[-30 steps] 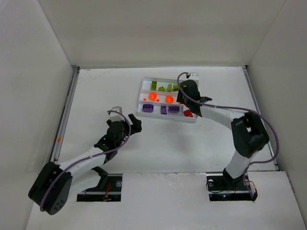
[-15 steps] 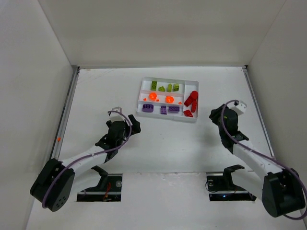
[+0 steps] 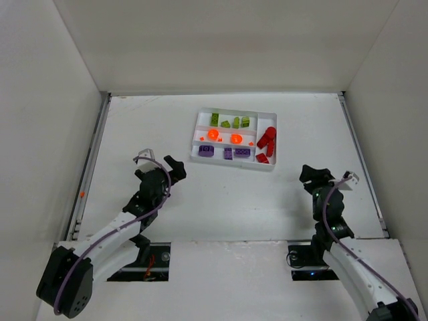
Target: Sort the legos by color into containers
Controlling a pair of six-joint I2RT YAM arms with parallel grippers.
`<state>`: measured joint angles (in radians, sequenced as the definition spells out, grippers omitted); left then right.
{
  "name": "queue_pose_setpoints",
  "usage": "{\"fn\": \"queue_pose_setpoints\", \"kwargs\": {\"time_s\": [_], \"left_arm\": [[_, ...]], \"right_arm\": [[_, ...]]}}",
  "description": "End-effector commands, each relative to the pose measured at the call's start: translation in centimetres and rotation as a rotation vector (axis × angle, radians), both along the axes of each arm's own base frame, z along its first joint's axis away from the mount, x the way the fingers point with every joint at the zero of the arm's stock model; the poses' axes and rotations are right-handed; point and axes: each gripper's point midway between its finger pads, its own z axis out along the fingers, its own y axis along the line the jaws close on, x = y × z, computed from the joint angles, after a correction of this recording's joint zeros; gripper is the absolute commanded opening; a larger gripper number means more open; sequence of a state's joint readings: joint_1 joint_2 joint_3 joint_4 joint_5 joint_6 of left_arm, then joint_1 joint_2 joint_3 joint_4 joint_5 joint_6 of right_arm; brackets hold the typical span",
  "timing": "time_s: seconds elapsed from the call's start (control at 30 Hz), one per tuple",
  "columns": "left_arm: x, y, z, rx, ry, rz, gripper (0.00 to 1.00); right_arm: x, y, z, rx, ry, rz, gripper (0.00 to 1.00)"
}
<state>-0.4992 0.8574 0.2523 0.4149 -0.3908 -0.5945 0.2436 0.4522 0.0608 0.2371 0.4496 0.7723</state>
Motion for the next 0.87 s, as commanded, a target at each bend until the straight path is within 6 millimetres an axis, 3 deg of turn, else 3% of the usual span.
{"fn": "queue_pose_setpoints", "kwargs": {"time_s": [0.0, 0.27, 0.63, 0.8, 0.83], "left_arm": [[0.0, 1.3, -0.5, -0.026, 0.009, 0.065, 1.0], [0.2, 1.1, -1.0, -0.021, 0.028, 0.062, 1.0], [-0.2, 2.4, -3.5, -0.009, 0.097, 0.113, 1.0], [-0.9, 1.9, -3.6, 0.062, 0.255, 0.078, 1.0], [-1.2, 1.9, -3.5, 0.076, 0.291, 0.078, 1.0]], "right_arm": [[-0.3, -0.8, 1.7, 0.055, -0.104, -0.05, 0.6], [0.1, -0.8, 1.2, 0.047, -0.06, -0.057, 0.59], [1.6, 1.3, 0.1, -0.047, 0.067, -0.04, 0.65], [1.6, 1.7, 0.2, -0.1, 0.083, -0.086, 0.78], [1.7, 1.6, 0.1, -0.108, 0.093, -0.095, 1.0]]}}
